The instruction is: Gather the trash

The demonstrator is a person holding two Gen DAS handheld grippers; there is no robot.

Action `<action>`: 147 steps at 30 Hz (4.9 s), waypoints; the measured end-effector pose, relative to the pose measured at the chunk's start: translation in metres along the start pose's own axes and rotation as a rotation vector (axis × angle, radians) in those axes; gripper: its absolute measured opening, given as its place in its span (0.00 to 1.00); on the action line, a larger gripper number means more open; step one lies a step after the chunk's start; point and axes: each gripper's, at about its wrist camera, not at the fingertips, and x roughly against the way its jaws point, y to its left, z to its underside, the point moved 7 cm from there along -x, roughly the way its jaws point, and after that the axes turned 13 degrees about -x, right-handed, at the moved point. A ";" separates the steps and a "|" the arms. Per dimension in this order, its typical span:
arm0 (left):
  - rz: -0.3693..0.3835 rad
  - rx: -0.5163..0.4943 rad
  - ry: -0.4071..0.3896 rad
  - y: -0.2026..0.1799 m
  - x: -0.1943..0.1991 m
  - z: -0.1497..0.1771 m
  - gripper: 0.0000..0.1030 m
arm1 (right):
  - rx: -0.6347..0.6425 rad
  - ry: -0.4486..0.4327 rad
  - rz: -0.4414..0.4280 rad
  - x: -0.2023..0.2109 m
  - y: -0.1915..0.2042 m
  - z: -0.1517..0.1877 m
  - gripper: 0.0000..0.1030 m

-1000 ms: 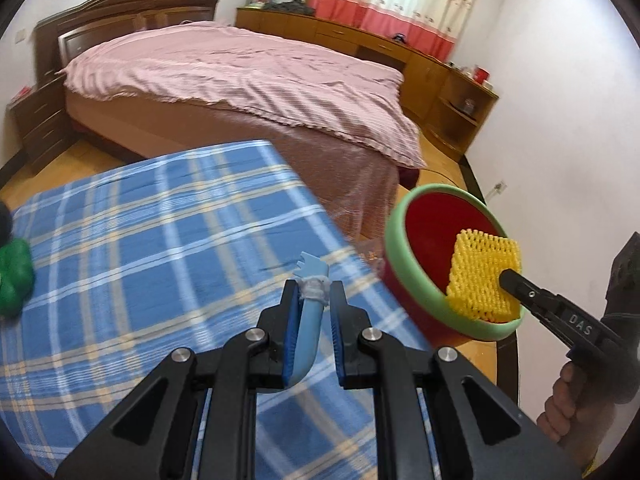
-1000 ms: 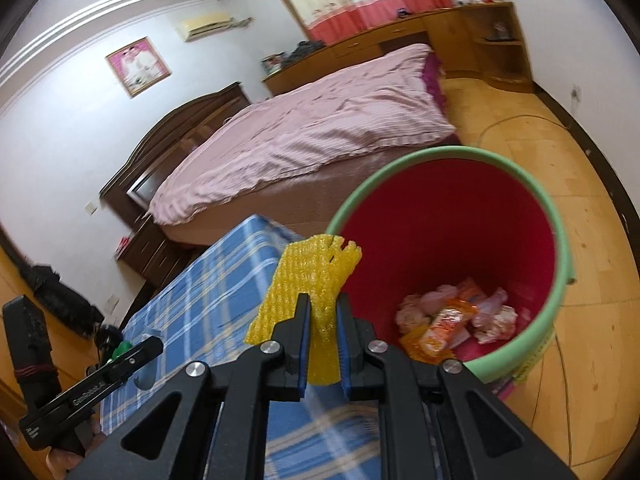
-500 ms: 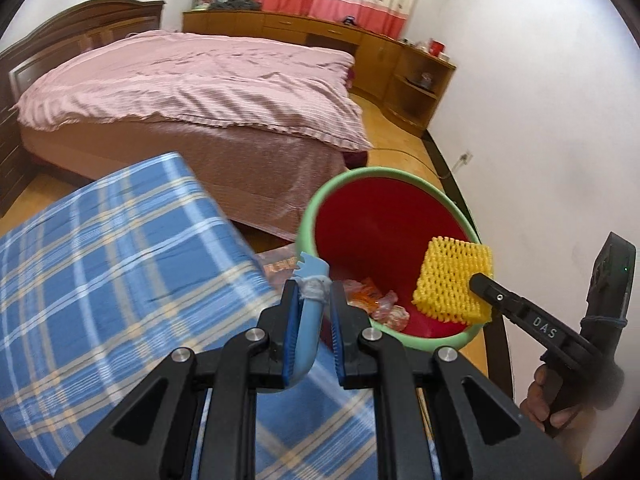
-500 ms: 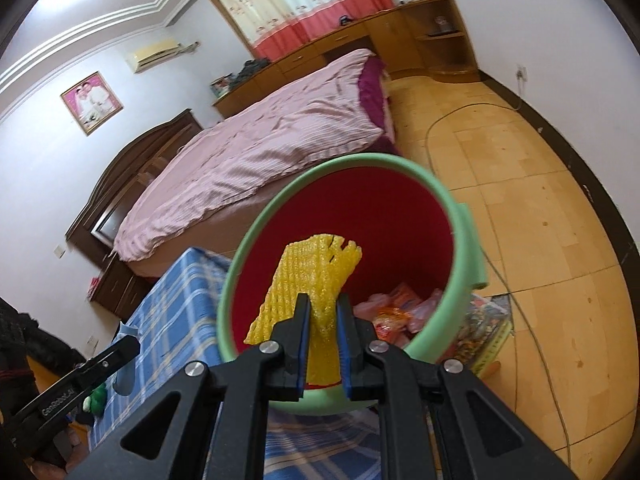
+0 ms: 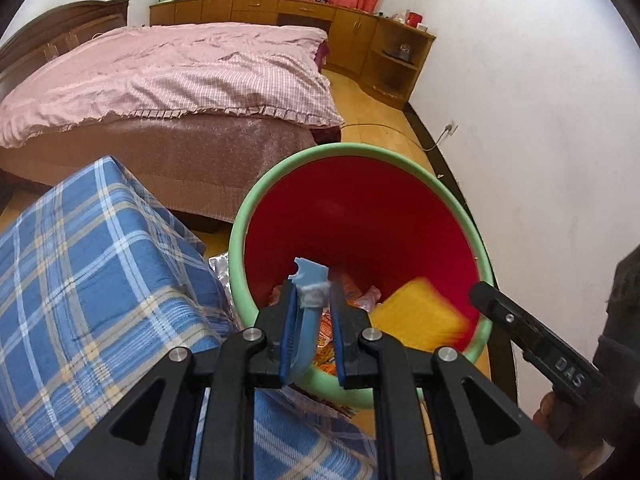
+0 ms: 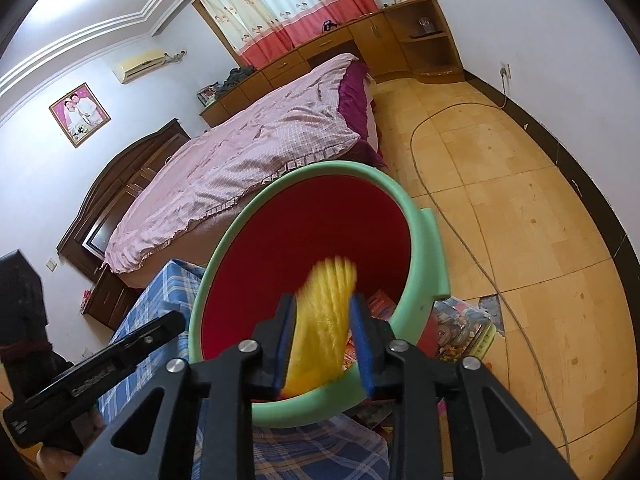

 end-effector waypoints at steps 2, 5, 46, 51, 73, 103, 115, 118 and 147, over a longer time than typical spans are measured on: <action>-0.002 0.005 0.015 0.000 -0.004 0.000 0.16 | -0.010 0.003 -0.003 -0.001 -0.001 0.001 0.43; 0.018 0.016 0.016 -0.001 -0.006 -0.001 0.28 | -0.007 0.008 -0.015 -0.003 0.001 0.002 0.47; -0.391 0.270 -0.076 0.080 0.184 0.107 0.45 | 0.308 0.051 -0.180 0.088 0.119 0.102 0.97; -0.448 0.295 -0.074 0.082 0.204 0.125 0.45 | 0.356 0.047 -0.193 0.103 0.131 0.119 0.99; -0.625 0.396 -0.147 0.090 0.260 0.179 0.45 | 0.526 -0.038 -0.247 0.137 0.153 0.162 0.99; -0.635 0.410 -0.147 0.098 0.260 0.185 0.45 | 0.521 -0.013 -0.248 0.129 0.151 0.166 0.99; -0.637 0.417 -0.145 0.100 0.260 0.188 0.45 | 0.520 -0.008 -0.249 0.128 0.151 0.168 0.99; -0.636 0.417 -0.143 0.100 0.260 0.188 0.45 | 0.523 -0.009 -0.249 0.128 0.151 0.169 0.99; -0.638 0.416 -0.144 0.100 0.261 0.187 0.45 | 0.520 -0.008 -0.250 0.128 0.151 0.167 0.99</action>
